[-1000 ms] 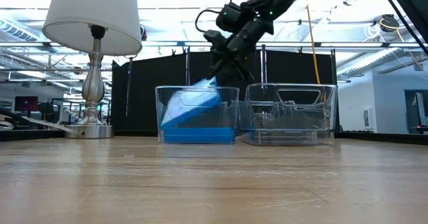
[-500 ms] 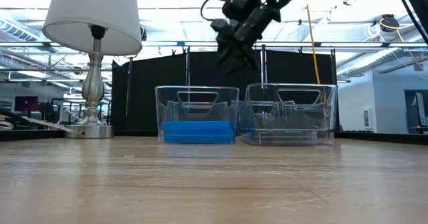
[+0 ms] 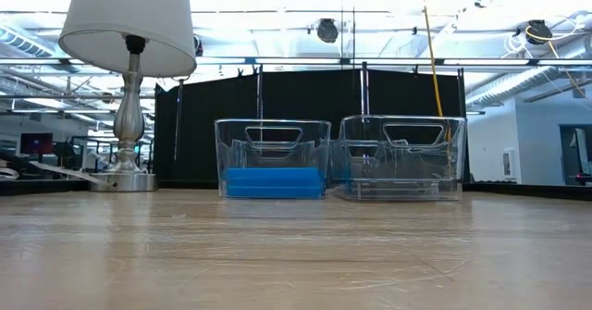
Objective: Pick & place jewel cases by type
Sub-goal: Return to Home Position
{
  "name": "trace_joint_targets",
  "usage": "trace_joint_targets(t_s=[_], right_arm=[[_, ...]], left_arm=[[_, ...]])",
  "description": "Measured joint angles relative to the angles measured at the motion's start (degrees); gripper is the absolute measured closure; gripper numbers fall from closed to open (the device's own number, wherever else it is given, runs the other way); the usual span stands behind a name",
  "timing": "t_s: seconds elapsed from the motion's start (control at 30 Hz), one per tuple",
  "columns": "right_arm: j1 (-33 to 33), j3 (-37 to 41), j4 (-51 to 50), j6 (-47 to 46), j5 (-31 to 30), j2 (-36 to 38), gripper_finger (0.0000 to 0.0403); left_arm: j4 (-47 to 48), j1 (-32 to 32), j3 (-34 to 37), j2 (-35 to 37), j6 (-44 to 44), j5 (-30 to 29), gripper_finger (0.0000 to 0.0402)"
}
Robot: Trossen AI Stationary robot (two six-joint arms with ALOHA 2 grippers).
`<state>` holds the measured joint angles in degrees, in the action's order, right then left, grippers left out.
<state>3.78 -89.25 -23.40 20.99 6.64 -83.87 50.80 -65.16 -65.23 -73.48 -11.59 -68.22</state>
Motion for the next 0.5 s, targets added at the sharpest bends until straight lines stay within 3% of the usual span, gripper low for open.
trace_joint_targets(t_s=[0.07, 0.1, 0.2, 0.27, 0.33, 0.5], right_arm=[[-2.44, 2.45, 4.34, 3.84, -1.05, 3.13, 0.0393], [-3.12, 3.9, 5.68, 4.6, -1.6, 4.76, 0.0392], [-3.97, 9.06, 8.42, 3.56, -1.9, 9.73, 0.0398], [-3.87, 14.28, 10.45, 1.21, -0.2, 13.31, 0.0401], [-3.87, 20.45, 13.23, -1.8, 0.89, 16.76, 0.04], [-4.15, 36.04, 16.7, -10.42, 1.07, 27.55, 0.0402]], left_arm=[[-8.96, 4.13, 0.2, 4.83, 12.78, 6.61, 0.0356], [-14.53, 6.75, 0.91, 7.21, 19.72, 12.59, 0.0363], [-30.29, 16.07, 4.48, 13.25, 38.3, 38.58, 0.0392], [-37.74, 22.68, 6.92, 16.38, 44.9, 54.1, 0.0395], [-41.31, 28.49, 8.74, 19.09, 45.86, 58.84, 0.0392], [-39.72, 38.17, 15.47, 26.43, 40.03, 59.79, 0.0397]])
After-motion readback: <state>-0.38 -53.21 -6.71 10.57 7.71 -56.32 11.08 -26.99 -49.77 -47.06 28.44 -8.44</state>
